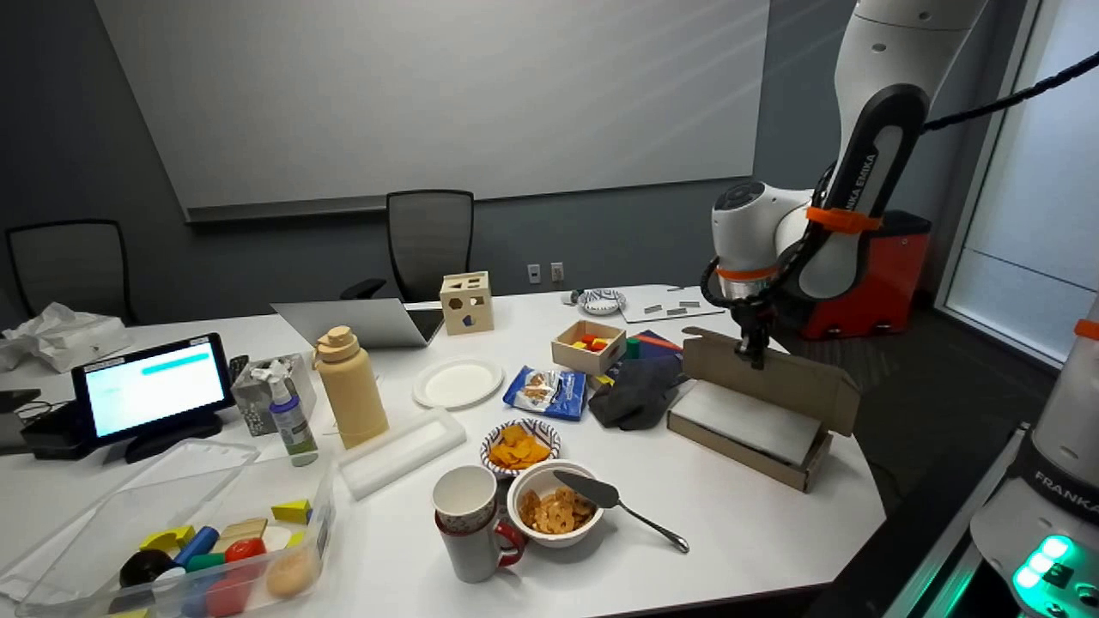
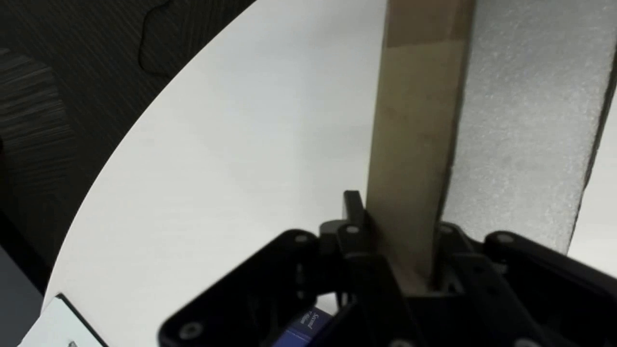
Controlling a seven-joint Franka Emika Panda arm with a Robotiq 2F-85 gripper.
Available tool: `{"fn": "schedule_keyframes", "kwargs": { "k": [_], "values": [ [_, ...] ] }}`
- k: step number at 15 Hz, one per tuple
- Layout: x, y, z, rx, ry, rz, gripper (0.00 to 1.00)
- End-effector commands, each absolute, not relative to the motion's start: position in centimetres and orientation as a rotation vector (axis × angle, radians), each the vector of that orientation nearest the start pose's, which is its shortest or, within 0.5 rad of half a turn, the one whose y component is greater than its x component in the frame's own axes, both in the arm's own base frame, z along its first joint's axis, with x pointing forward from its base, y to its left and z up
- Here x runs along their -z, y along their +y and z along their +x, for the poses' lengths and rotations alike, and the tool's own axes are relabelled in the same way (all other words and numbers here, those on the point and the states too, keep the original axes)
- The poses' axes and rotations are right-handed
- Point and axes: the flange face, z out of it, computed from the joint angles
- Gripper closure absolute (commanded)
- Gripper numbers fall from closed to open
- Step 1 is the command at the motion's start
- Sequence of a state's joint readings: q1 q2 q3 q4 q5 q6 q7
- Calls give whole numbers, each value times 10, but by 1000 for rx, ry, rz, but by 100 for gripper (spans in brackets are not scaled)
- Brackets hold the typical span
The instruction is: Close the brown box.
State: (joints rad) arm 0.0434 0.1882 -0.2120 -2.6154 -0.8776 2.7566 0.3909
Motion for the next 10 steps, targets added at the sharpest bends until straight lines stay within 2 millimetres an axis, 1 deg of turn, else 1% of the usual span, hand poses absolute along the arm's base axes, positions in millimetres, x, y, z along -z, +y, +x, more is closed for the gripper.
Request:
{"fn": "schedule_keyframes", "kwargs": {
  "k": [1, 6, 7, 8, 10],
  "values": [
    [-169, -30, 404, -18, -490, -3432, 45],
    [-153, -23, 391, -70, -516, -3361, 5],
    [-150, -22, 388, -74, -523, -3336, 1],
    [-145, -20, 384, -84, -536, -3304, 0],
    [-140, -17, 374, -43, -606, -3208, 0]
  ]
}}
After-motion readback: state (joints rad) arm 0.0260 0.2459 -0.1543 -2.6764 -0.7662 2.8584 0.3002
